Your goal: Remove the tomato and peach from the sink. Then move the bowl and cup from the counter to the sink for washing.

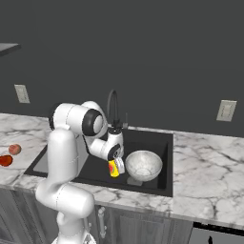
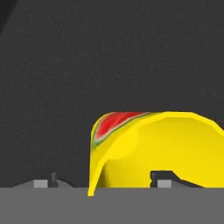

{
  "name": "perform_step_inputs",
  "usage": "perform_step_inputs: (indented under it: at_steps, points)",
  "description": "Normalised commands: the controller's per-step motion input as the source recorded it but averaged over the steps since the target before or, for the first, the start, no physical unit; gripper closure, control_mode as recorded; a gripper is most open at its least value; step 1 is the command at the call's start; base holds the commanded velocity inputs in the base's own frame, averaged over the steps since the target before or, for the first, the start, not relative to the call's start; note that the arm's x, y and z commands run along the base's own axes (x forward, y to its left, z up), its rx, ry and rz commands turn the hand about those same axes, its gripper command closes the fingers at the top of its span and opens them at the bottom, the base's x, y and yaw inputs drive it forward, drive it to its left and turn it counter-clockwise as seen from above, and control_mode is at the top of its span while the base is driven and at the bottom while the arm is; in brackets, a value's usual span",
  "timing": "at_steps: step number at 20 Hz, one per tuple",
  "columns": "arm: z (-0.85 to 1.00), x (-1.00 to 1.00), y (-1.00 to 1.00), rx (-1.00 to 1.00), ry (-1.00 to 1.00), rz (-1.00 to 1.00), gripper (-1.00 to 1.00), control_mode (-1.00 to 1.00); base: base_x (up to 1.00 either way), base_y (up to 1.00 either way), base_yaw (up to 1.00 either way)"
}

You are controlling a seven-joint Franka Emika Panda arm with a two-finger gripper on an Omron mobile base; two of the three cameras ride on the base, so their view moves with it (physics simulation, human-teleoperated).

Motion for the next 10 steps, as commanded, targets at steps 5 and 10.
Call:
perform_step_inputs:
  at_steps: [5,10]
  points:
    - [-0.08,-0.38,0.12,-0.01,-0.10,0.00,-1.00,-1.00,0.00,0.00,0.00]
    - [0.01,-0.39,0.08,-0.01,-0.16,0.00,-1.00,-1.00,0.00,0.00,0.00]
